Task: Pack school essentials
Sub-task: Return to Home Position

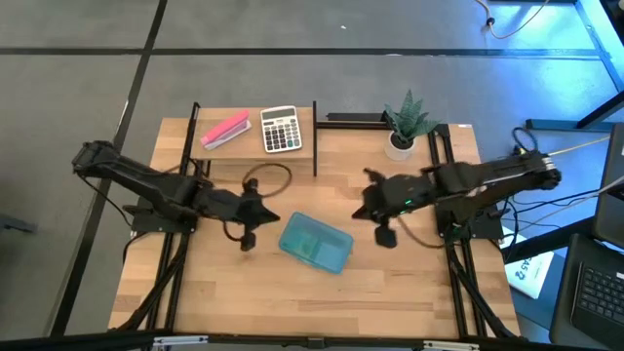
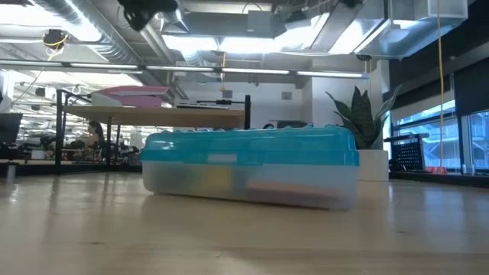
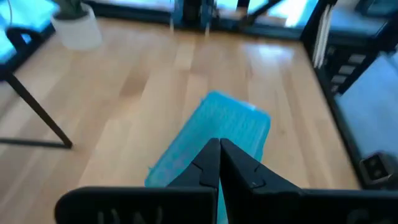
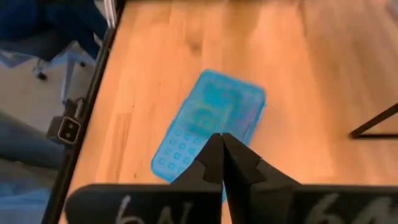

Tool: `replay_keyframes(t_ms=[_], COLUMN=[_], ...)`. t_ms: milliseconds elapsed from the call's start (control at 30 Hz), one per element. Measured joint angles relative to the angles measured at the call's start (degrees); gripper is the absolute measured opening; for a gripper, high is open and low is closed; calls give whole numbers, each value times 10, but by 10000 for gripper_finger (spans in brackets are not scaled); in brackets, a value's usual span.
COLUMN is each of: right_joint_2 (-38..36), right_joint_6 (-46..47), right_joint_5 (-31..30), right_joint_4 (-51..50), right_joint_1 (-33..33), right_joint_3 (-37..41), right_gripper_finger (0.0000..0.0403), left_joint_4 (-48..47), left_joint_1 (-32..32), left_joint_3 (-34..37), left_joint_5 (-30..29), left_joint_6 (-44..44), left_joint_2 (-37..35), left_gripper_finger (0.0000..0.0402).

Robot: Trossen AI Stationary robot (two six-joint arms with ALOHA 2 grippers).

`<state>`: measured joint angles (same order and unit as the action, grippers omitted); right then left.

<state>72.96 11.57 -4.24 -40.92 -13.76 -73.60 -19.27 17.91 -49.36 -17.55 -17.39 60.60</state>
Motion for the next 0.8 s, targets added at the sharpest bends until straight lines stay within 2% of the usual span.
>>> replay_keyframes(t_ms=[167, 233, 433, 600, 800], right_joint_2=[-68, -96, -204, -300, -405], right_joint_6=[-34, -44, -8, 17, 36], right_joint_5=[-18, -17, 19, 33, 34], right_joint_4=[-14, 0, 122, 241, 300], right_joint_1=[13, 25, 56, 71, 86], right_joint_3=[3, 29, 182, 310, 398], right_gripper_finger=[0, 0, 0, 0, 0], left_joint_4=[1, 2, 45, 127, 163], left_joint_1=[-8, -15, -38, -42, -63], left_joint_3=[14, 31, 118, 185, 253], left_joint_5=[3, 6, 7, 8, 1], left_joint_6=[25, 25, -2, -1, -4], left_joint_2=[-71, -95, -183, -243, -312], left_gripper_finger=[0, 0, 0, 0, 0])
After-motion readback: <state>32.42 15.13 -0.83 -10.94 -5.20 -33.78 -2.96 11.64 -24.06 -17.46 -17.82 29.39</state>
